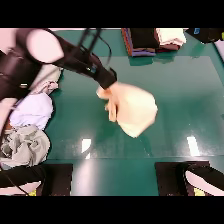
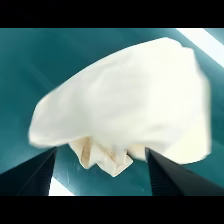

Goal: Fold the shirts.

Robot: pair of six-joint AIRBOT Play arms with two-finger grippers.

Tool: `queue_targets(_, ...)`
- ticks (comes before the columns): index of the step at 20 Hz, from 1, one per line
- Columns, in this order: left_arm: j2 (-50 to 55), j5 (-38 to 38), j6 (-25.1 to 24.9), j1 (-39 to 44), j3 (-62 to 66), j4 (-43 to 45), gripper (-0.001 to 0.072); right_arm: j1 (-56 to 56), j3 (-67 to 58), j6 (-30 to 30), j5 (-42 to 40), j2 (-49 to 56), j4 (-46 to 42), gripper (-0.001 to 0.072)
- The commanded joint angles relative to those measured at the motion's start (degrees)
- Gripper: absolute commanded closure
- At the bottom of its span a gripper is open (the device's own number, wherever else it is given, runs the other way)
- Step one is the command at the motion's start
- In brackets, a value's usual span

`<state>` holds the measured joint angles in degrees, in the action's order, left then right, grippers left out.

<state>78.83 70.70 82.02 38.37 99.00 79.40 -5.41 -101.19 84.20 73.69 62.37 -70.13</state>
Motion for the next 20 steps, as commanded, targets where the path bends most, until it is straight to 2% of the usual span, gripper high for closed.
queue_targets(1,2.64,0.35,1.18,-2.23,-2.75,0.35,0.0056,-0.13,0.92,0.42,-0.04,-0.33,0.13,0.0694)
queue_targets(3,2.89,1.57,3.54,-5.27,-3.52,0.31,0.0056,-0.13,0.92,0.42,-0.02,-0.35,0.13,0.0694)
queue_targets(6,2.95,1.60,3.52,-6.93,-10.51,0.20,0.0056,-0.13,0.92,0.81,0.00,-0.33,0.13,0.0694)
queue_targets(10,5.18,-10.34,3.43,-6.75,-24.46,-7.28,0.0055,-0.70,0.92,1.68,-0.02,-0.33,0.09,0.0694)
queue_targets(13,10.34,-11.76,2.75,-6.32,-25.75,-12.63,0.0056,-0.70,0.92,1.68,-0.04,-0.24,-0.02,0.0694)
queue_targets(19,13.81,-15.98,1.55,-3.06,-25.77,-12.37,0.0057,-0.70,0.92,1.68,0.96,0.90,-0.02,0.0694)
queue_targets(20,13.81,-16.22,1.55,-3.06,-25.77,-11.82,0.0095,-0.70,0.92,1.68,2.14,1.33,-0.02,0.0694)
